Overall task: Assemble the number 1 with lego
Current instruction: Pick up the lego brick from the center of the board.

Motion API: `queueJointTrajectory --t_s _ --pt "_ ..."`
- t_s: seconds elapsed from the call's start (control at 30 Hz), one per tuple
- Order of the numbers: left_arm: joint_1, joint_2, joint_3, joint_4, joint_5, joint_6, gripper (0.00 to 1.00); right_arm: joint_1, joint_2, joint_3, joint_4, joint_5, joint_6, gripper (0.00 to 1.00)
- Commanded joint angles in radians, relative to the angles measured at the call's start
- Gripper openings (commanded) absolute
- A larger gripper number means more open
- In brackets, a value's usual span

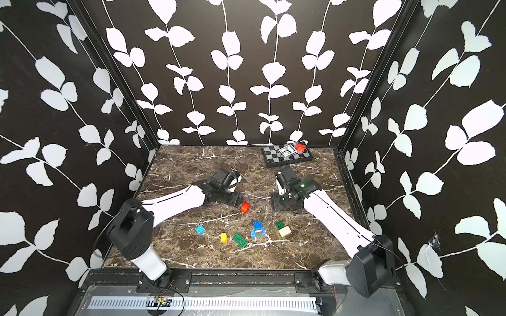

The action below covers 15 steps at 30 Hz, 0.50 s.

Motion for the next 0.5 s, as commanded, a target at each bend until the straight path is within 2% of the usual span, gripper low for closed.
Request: queueJointTrajectory --t_s 0.0,0.2,0.47 --pt "-0.029 0.08 0.105 -0.127 -0.034 0.138 0.63 -0.026 -0.033 -0.039 -0.024 0.013 -0.022 0.57" --pt "-0.063 0.236 0.285 -0.237 -0.044 0.223 0.64 -0.059 -0.055 -0.068 -0.025 0.01 -0.03 0.57" --pt "-0.07 0.305 0.348 -0.287 -0.125 0.174 0.61 -0.093 -0.064 -0.083 -0.026 -0.003 -0.042 0.57"
